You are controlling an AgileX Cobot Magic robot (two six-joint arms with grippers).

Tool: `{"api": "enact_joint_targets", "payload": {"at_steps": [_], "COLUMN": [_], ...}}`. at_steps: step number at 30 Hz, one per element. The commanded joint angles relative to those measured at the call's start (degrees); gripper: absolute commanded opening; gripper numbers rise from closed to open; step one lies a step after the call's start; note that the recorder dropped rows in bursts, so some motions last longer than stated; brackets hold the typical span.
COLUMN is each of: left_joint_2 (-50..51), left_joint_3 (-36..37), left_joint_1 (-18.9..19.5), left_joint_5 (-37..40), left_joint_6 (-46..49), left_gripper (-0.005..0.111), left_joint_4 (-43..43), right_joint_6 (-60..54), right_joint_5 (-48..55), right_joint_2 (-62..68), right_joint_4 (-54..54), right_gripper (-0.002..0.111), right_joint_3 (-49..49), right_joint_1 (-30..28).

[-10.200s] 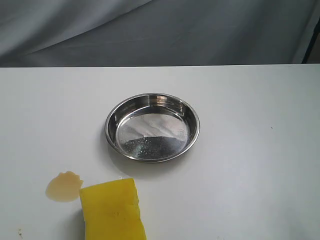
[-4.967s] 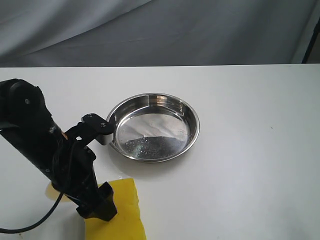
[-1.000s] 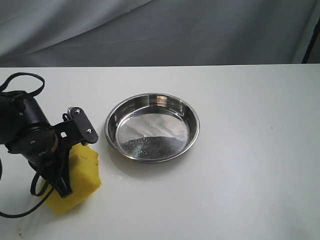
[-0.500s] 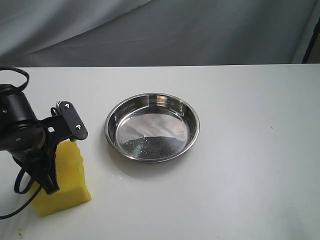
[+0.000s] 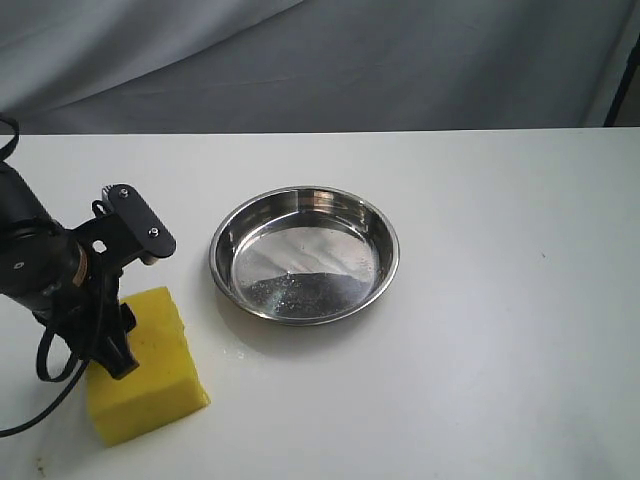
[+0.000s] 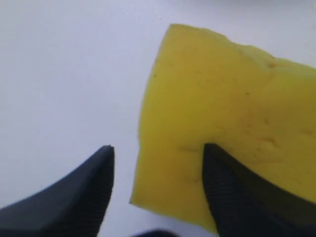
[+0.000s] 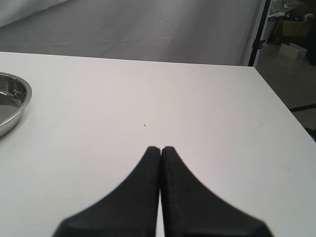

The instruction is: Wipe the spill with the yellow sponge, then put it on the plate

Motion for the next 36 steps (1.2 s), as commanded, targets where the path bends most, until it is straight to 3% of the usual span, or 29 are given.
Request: {"api": "enact_joint_targets", "payload": {"at_steps": [1,9,11,15,22,24,27,30,33,36], "left_joint_2": [-0.6,-5.9,-8.8,-7.8,2.3,4.6,5.2,5.2,5.2,5.2], "left_joint_3": [0.2,0.2,0.2,0.2,0.2,0.2,0.2,0.2,0.2,0.2], "left_joint_1": [0.1,0.1,0.1,0.1,0.1,0.1,0.1,0.1,0.1,0.1], "left_joint_5": [0.4,-1.8,-3.7,-2.4,-2.9,-2.9,-2.8,-1.6,-0.2,0.1], "left_joint_6": [-3.2,-3.3,-2.3,13.5,14.9,14.9,14.9,14.9,14.6,13.2], "left_gripper": [0.068,0.068,0.068,0.068,0.068,0.063,0.035,0.015,0.002,0.001], "left_joint_4": [2.2,0.6,-6.5,-26.7,-25.8,-24.2,-22.8,-20.5,-18.8,-17.6], "right_joint_6": [-0.2,-0.2,-0.1,-0.1,-0.2,-0.2,-0.2,-0.2,-0.1,-0.1], "right_joint_5": [0.0,0.0,0.0,0.0,0.0,0.0,0.0,0.0,0.0,0.0], "right_joint_2": [-0.3,-0.3,-0.3,-0.3,-0.3,-0.3,-0.3,-0.3,-0.3,-0.3], "right_joint_4": [-0.2,-0.2,-0.2,-0.2,-0.2,-0.2,-0.2,-0.2,-0.2,-0.2], "right_gripper": [0.0,0.0,0.0,0.0,0.0,0.0,0.0,0.0,0.0,0.0], "right_joint_3": [0.2,0.2,0.2,0.2,0.2,0.2,0.2,0.2,0.2,0.2], "right_joint_1": [-0.5,-0.5,-0.5,-0.5,-0.5,-0.5,-0.5,-0.5,-0.5,-0.5]}}
